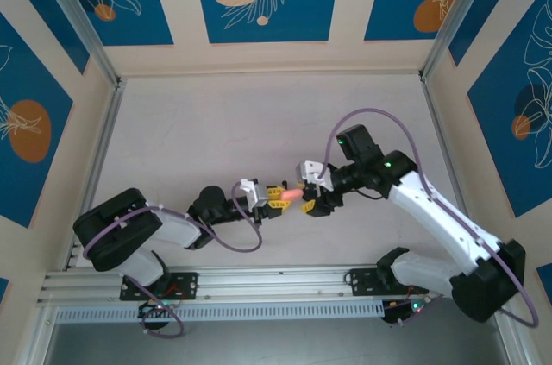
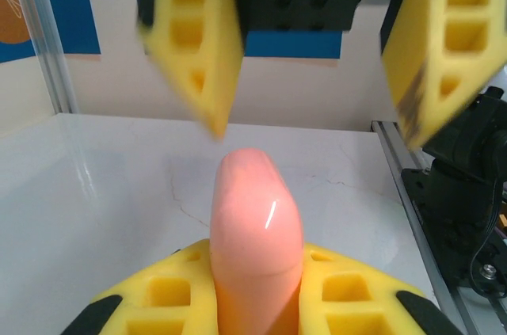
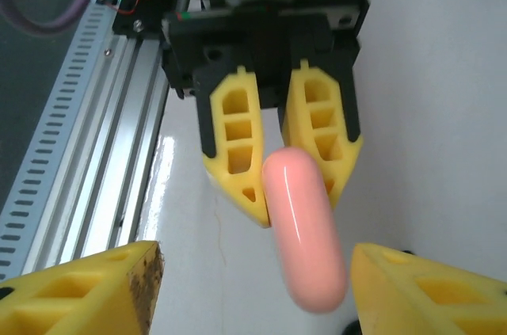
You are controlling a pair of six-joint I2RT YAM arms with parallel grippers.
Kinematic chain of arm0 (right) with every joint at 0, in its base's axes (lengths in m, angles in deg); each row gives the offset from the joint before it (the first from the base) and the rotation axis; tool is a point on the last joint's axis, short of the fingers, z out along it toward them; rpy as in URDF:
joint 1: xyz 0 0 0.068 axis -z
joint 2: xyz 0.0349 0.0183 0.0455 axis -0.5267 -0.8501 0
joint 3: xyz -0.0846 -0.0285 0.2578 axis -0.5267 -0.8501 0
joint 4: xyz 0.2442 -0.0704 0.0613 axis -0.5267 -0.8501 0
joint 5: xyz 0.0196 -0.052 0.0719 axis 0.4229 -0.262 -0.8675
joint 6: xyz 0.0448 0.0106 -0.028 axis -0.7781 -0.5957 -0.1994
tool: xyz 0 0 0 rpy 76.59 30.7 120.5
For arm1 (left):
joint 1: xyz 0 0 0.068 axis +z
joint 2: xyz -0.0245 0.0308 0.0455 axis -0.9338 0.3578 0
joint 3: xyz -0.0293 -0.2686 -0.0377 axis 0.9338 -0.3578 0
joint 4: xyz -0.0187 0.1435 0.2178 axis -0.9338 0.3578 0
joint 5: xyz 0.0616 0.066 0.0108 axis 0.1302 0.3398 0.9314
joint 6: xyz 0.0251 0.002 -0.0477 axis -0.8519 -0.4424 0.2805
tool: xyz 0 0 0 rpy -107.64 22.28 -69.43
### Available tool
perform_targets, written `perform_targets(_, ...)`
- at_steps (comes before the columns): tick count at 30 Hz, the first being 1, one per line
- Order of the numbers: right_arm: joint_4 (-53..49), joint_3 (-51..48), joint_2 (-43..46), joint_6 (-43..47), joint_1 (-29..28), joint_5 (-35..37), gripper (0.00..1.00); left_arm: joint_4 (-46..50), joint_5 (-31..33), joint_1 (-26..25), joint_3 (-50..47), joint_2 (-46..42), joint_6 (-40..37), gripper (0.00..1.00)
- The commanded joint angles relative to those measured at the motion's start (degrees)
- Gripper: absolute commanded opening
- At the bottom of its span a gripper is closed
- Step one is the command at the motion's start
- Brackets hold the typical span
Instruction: Insert the wireless bluetooth earbuds into the charging case
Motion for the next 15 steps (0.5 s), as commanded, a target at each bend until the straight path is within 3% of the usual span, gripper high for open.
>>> perform_targets(1, 3.89, -3.31, 4.95, -2.59, 3.46, -0.87, 0.62, -2.51, 0.34, -0.49, 1.07, -1.29, 0.71, 0.09)
perform_targets(5, 5.97, -3.72, 5.16, 1.6, 5.61, -0.1, 0.54, -2.38, -0.03, -0.66, 1.15, -1.46, 0.65, 0.09)
perform_targets(15, 1.76, 0.44, -3.63, 7.65, 0.34, 2.06, 0.51, -2.11, -0.04, -0.83, 1.42, -1.47, 0.31, 0.09)
